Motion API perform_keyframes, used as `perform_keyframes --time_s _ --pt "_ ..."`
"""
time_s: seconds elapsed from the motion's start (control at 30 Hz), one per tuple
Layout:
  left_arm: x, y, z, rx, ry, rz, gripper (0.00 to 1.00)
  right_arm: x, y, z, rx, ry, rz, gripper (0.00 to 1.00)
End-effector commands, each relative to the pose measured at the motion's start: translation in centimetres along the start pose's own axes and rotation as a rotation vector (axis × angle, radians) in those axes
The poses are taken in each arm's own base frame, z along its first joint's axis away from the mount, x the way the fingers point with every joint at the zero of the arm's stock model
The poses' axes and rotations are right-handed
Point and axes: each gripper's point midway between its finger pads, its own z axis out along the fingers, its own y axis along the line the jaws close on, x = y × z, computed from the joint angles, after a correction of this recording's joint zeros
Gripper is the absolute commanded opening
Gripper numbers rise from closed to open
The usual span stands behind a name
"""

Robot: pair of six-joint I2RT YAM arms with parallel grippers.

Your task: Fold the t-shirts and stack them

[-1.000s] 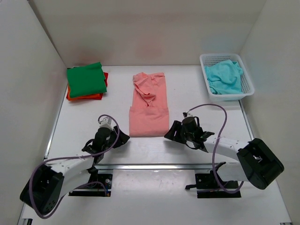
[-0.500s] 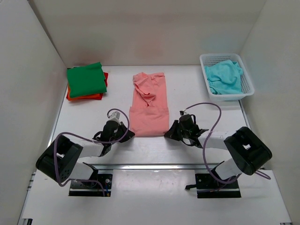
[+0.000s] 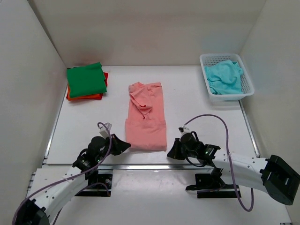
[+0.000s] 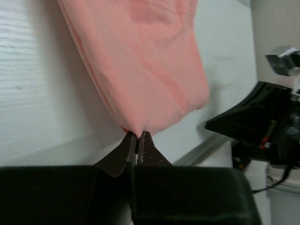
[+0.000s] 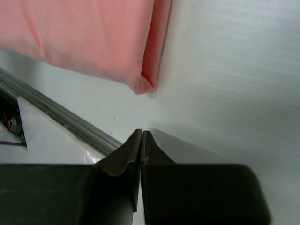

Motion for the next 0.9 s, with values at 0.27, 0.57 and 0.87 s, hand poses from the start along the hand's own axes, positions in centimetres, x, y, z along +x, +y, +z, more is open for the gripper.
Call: perform_keyframes --time_s 0.27,0.57,0.87 --pt "5.4 4.0 -0.9 -0.003 0.112 -0.123 0.00 -0.9 -0.6 -0.7 -0.118 -0.112 0.164 0.37" --pt "6.4 4.5 -0.9 -0.012 0.144 -0.129 0.00 -0.4 1.6 1.2 -0.147 -0.041 0.138 0.44" --pt "6.4 4.7 -1.5 -0.053 0.164 -0.114 0.00 -0.6 4.0 2.2 -0.115 0.022 0.028 0.00"
